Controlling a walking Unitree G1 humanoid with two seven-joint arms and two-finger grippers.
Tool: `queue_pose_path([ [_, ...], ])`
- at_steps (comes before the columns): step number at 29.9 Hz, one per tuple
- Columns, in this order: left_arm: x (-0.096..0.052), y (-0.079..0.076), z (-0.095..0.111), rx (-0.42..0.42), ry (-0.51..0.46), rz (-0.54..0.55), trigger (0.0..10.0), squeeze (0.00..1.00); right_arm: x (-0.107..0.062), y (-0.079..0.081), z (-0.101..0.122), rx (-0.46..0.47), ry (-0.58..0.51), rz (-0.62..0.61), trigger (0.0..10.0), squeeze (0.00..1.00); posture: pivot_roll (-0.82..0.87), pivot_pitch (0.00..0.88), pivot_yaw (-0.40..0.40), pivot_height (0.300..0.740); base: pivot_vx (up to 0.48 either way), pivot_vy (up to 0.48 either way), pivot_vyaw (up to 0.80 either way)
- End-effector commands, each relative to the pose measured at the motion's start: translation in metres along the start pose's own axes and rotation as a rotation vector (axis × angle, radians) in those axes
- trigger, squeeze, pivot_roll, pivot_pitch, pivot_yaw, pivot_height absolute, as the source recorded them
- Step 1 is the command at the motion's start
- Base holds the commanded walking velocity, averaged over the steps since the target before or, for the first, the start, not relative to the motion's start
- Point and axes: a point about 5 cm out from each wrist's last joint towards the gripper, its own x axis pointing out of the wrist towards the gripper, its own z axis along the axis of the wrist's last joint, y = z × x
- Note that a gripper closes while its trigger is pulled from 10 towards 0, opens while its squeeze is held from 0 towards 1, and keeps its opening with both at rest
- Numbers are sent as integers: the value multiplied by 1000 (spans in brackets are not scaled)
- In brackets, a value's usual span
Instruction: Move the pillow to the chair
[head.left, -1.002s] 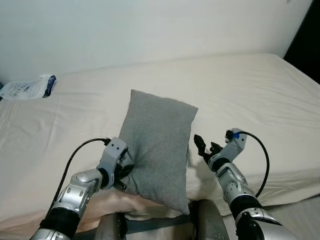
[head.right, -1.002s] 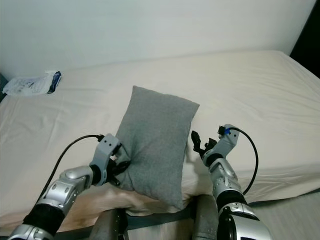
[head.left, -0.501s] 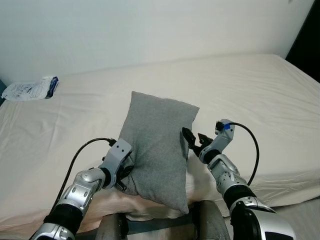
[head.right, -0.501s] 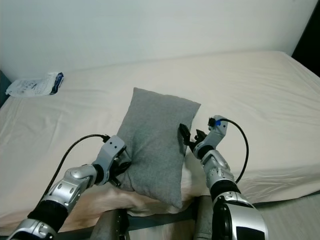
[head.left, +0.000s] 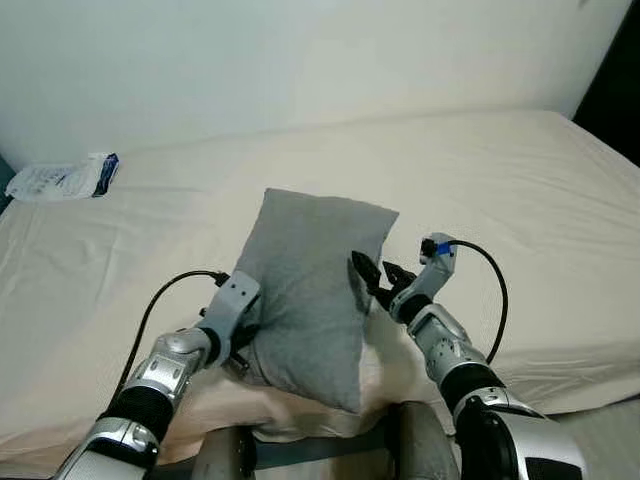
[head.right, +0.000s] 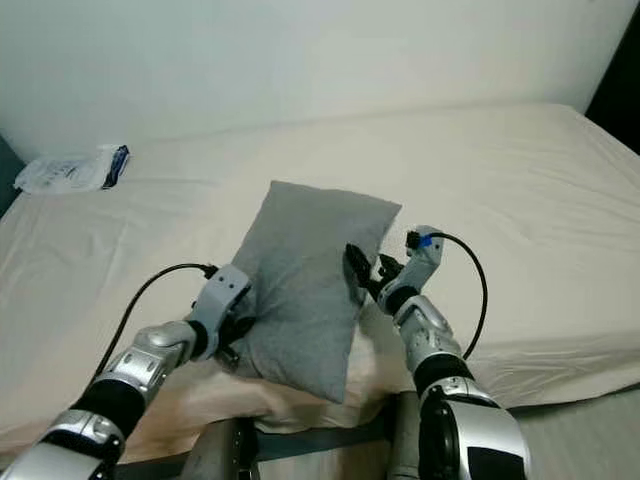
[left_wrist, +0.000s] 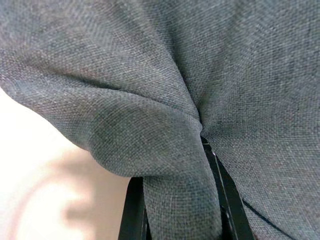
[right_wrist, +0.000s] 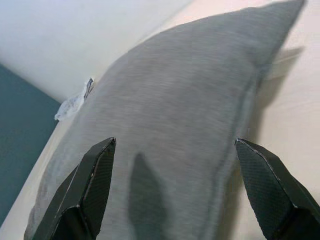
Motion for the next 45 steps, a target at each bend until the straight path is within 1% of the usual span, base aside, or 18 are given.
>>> queue_pose_path([
  [1,-6,-1,-46,13,194,21,0,0,-3,-2,-6,5,17,-2,10000,0,12,118,-8,581,0,0,0],
  [2,-7,-2,-51,15,208,24,0,0,-4,-3,-6,4,14,-4,10000,0,8,118,-8,581,0,0,0],
  [7,-8,-4,-60,27,235,30,0,0,-7,-7,-7,9,8,-13,10000,0,9,118,-10,581,0,0,0],
  [12,-8,-8,-68,26,250,17,0,0,-13,-15,-16,11,46,-63,10000,0,20,130,-11,581,0,0,0],
  [18,-8,-8,-68,29,251,13,0,0,-12,-12,-23,15,86,-74,10000,0,25,134,-13,581,0,0,0],
  [21,-8,-7,-69,32,250,14,0,0,-10,-10,-26,41,100,-77,10000,0,32,141,-14,581,0,0,0],
  [23,-9,-7,-70,34,247,15,0,0,-6,-5,-26,95,99,-72,10000,0,38,145,-15,581,0,0,0],
  [24,-9,-7,-70,34,247,15,0,0,-6,-5,-26,95,99,-72,10000,0,38,145,-15,581,0,0,0],
  [25,-9,-6,-71,35,246,16,0,0,-1,2,-25,123,105,-53,10000,0,41,147,-15,581,0,0,0],
  [28,-10,-5,-71,34,245,16,0,0,2,7,-26,117,121,-39,10000,0,42,147,-14,581,0,0,0],
  [31,-10,-5,-71,34,245,16,0,0,2,7,-26,117,121,-39,10000,0,42,147,-14,581,0,0,0],
  [32,-10,-5,-72,35,246,16,0,0,4,11,-28,99,144,-19,10000,0,38,148,-10,581,0,0,0],
  [33,-10,-5,-72,35,246,16,0,0,4,11,-28,99,144,-19,10000,0,38,148,-10,581,0,0,0],
  [34,-10,-5,-72,37,248,15,0,0,6,19,-32,67,182,23,10000,0,37,147,-7,581,0,0,0],
  [36,-10,-5,-73,38,249,15,0,0,9,28,-37,29,225,72,10000,0,38,145,-6,581,0,0,0],
  [39,-9,-5,-71,44,247,13,0,0,12,41,-42,38,259,161,10000,0,37,140,2,581,0,0,0],
  [42,-9,-4,-70,47,245,12,0,0,11,50,-48,35,305,233,10000,0,37,136,4,581,0,0,0],
  [45,-9,-4,-70,47,244,12,0,0,11,52,-50,30,319,249,10000,0,37,136,4,581,0,0,0],
])
